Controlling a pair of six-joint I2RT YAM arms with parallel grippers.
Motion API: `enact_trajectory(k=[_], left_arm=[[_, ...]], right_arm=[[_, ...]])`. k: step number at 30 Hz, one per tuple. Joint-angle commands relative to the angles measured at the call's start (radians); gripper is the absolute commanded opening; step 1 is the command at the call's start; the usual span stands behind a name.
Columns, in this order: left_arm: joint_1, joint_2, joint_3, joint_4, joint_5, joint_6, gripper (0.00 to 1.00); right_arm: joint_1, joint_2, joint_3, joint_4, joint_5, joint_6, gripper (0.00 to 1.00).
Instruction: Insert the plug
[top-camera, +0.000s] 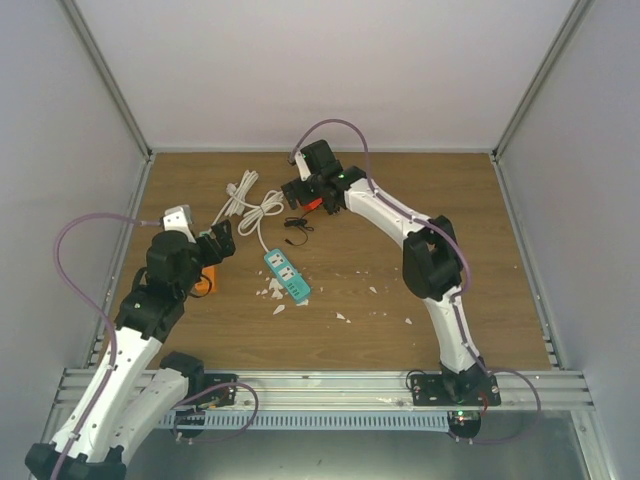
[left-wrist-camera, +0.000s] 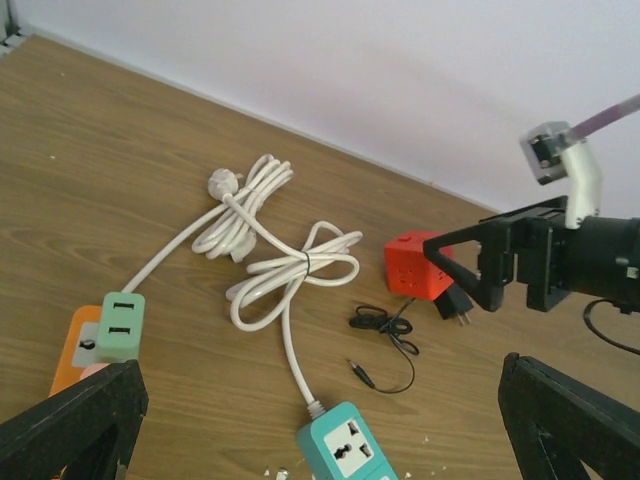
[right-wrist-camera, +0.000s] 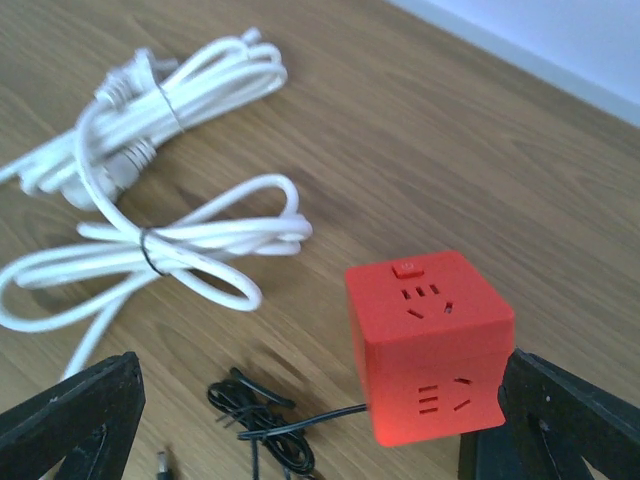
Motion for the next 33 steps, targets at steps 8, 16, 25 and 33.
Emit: enact_trajectory(k=[8,16,25,33], left_arm=[[0.008,0.030,-0.013,0.072,0.063,0.025,0.99],[0.007,0.043,-0.006,0.074,0.080,0.029,0.99],[0.007,0.061,-0.003,0.081,0.090,0.030,0.99],[0.007,0.070,0.008,0.080,0.105,0.027,0.99]], right_arm=[[-0.070,0.169,0.129,-0.095,-0.026,-0.079,1.00],[-0.099,0.228,0.135,-0.085,-0.057,-0.093,0.99],[-0.102,0.264,0.195,-0.075,-0.119,-0.143,0.65],[-0.099,0.126,0.149,0.004,-0.190,-0.177,0.16]])
